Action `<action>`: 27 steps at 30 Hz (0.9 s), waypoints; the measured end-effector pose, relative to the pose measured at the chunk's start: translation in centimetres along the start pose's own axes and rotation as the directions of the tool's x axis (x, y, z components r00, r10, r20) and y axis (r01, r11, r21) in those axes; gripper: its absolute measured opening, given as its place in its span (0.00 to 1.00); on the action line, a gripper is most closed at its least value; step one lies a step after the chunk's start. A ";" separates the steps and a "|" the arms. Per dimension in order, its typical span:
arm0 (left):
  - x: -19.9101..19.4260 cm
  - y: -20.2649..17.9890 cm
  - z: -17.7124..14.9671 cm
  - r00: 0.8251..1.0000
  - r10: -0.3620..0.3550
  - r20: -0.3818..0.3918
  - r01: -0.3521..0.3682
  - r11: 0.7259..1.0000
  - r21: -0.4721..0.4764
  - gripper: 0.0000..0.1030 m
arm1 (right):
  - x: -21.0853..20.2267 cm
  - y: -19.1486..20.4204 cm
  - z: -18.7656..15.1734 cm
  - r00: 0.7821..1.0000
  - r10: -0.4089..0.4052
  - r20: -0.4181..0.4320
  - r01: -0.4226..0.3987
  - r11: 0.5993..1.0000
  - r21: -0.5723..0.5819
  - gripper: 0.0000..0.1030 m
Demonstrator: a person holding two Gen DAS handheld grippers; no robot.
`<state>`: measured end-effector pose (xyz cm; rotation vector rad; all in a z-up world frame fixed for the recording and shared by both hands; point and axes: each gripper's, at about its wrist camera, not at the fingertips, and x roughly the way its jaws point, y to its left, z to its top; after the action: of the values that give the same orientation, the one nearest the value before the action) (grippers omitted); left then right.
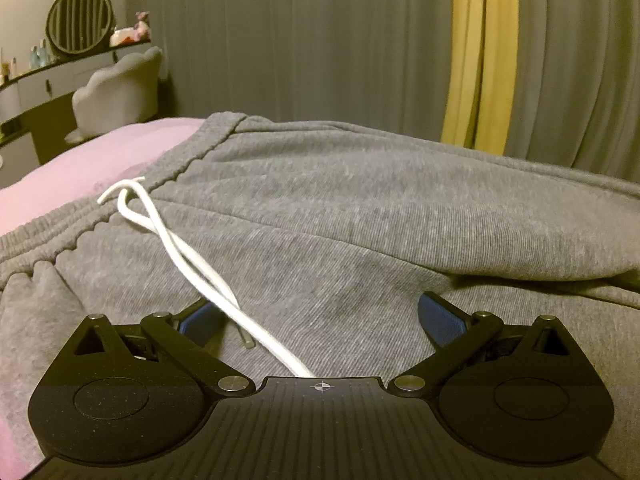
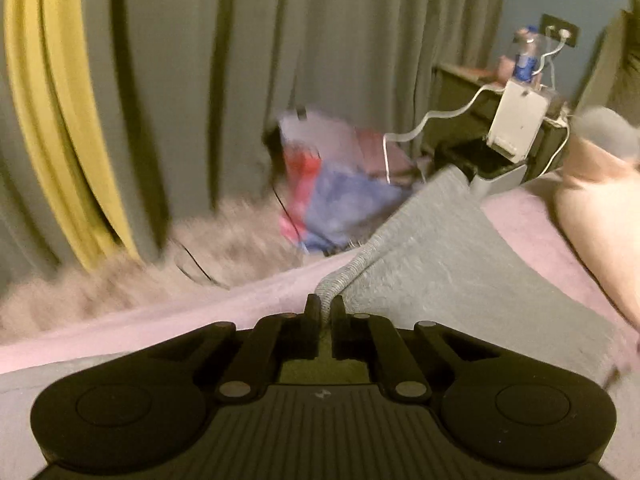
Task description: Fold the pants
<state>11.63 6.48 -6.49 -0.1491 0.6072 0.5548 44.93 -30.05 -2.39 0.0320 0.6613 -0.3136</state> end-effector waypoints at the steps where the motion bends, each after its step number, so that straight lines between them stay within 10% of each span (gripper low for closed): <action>1: 0.0 0.0 0.0 1.000 -0.001 -0.001 0.001 1.000 -0.002 1.00 | -2.4 -1.8 -1.1 0.999 0.025 0.033 -0.026 0.999 0.028 0.04; 5: -0.2 0.1 0.0 1.000 -0.001 -0.004 0.001 1.000 -0.007 1.00 | -10.2 -8.8 -7.9 0.993 0.072 0.094 -0.086 0.984 0.153 0.02; 9: -0.6 0.1 -0.1 1.000 -0.003 -0.018 0.002 1.000 -0.019 1.00 | -11.5 -15.1 -15.7 0.998 0.023 -0.060 -0.003 0.948 0.317 0.01; 13: -1.2 0.4 -0.2 0.999 -0.011 -0.043 0.010 0.999 -0.037 1.00 | -12.0 -18.9 -15.2 0.995 0.097 -0.030 -0.070 0.869 0.489 0.06; 16: -1.4 0.2 -0.4 0.999 -0.001 -0.040 -0.001 0.999 -0.036 1.00 | -13.3 -16.3 -12.9 0.991 0.093 0.096 -0.119 0.942 0.315 0.23; 18: -1.4 0.0 -0.6 0.999 0.007 -0.031 -0.008 1.000 -0.031 1.00 | -12.5 -13.5 -11.6 0.989 0.079 0.123 -0.097 0.984 0.152 0.54; 20: -1.5 0.0 -0.7 1.000 0.009 -0.023 -0.010 1.000 -0.029 1.00 | -11.1 -11.3 -10.8 0.988 0.032 0.148 -0.032 0.999 0.004 0.57; 27: -1.5 0.0 -0.8 1.000 0.009 -0.011 -0.010 1.000 -0.028 1.00 | -4.1 -5.3 -9.6 0.952 -0.216 0.218 0.289 0.871 -0.397 0.57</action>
<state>10.25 5.62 -6.27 -0.1762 0.6110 0.5723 34.53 -32.75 -7.12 -0.5009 0.5550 -0.4150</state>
